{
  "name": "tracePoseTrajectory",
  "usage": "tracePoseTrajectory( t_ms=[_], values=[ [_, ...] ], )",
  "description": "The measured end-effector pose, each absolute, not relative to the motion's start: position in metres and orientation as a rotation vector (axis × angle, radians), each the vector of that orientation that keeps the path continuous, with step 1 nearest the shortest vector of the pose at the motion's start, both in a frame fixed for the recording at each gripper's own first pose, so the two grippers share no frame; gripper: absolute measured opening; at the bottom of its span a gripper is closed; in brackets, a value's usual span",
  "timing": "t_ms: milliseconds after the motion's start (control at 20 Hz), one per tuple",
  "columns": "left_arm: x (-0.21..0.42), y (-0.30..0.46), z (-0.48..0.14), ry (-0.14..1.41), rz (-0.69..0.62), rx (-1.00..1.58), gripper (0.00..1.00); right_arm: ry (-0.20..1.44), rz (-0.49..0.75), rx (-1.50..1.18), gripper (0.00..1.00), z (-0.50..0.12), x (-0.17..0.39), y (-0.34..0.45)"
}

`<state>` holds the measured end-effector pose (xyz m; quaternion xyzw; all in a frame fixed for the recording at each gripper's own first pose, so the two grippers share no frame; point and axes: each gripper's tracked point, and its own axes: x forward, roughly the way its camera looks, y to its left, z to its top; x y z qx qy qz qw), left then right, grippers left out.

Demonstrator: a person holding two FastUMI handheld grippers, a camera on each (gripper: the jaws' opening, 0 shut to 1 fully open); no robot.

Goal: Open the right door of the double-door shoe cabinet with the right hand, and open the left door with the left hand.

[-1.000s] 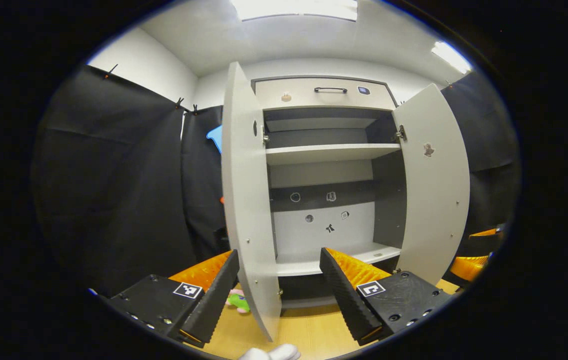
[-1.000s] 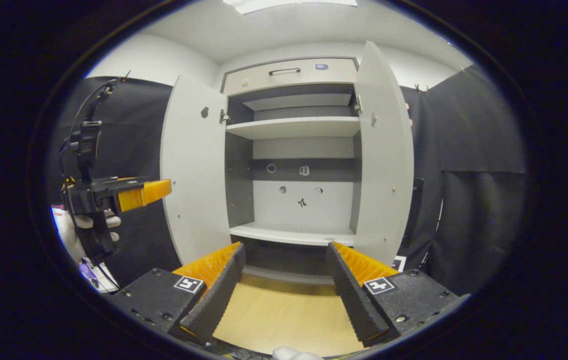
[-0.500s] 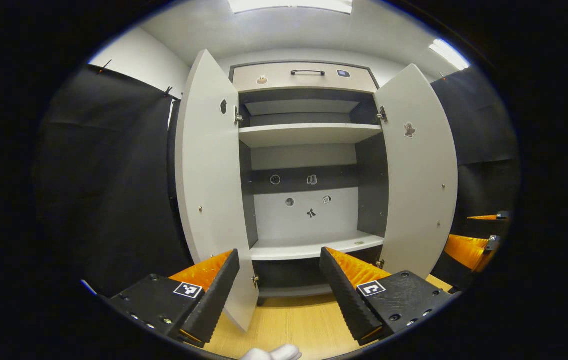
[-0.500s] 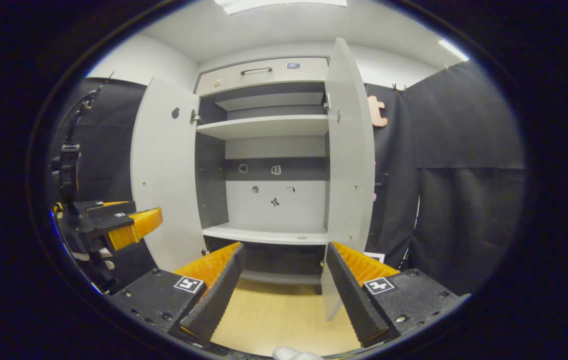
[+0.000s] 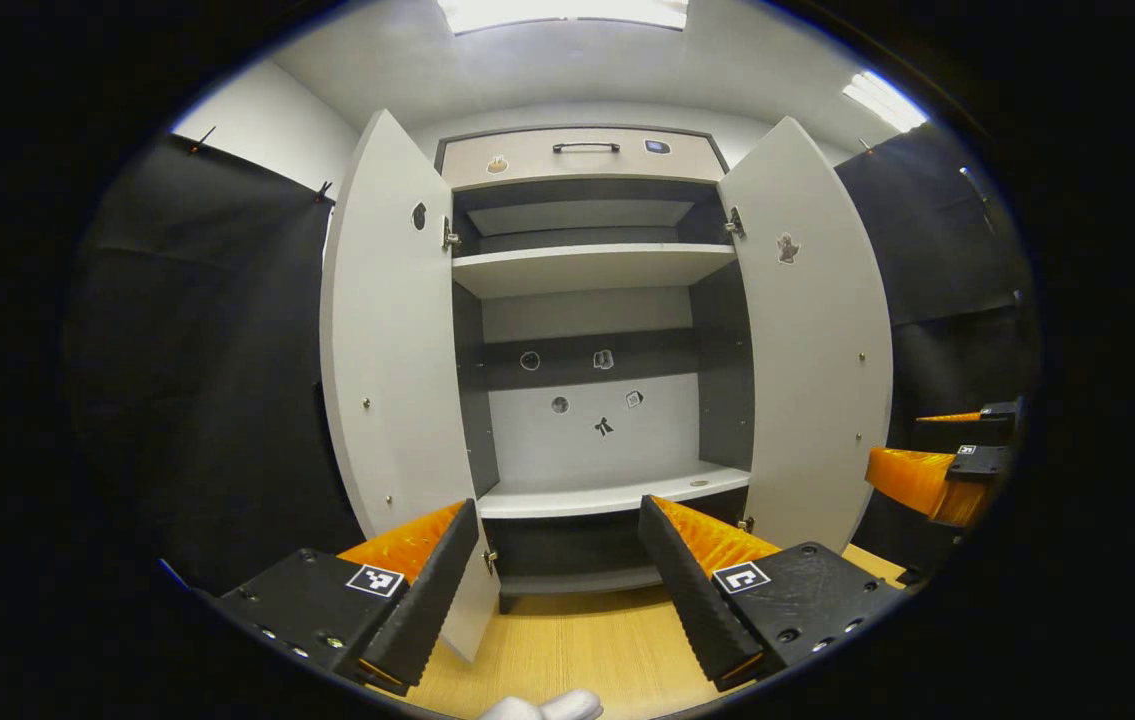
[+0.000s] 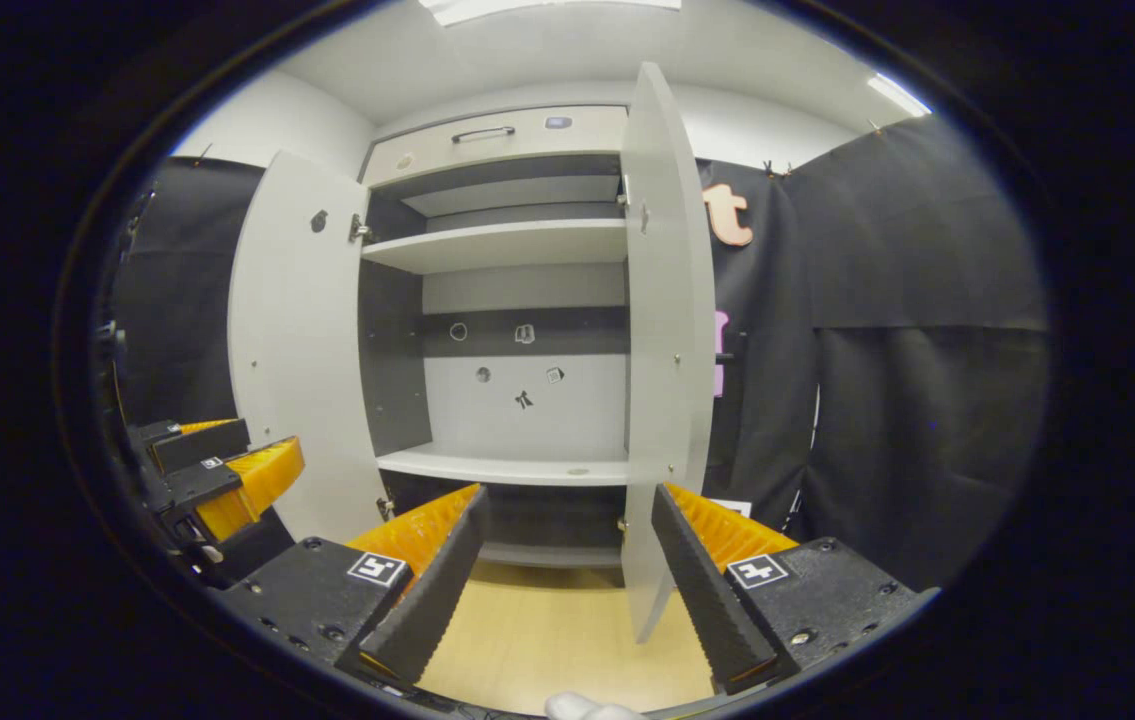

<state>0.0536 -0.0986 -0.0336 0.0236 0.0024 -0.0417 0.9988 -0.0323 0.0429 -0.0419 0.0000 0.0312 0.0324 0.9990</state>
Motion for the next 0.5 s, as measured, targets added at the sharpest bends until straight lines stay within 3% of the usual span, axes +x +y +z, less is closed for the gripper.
tracePoseTrajectory(
  t_ms=[500],
  values=[
    [0.070, -0.091, -0.034, 0.016, -0.057, 0.043, 0.96, 0.050, 0.070, 0.004, 1.00, -0.036, -0.004, 0.042]
  ],
)
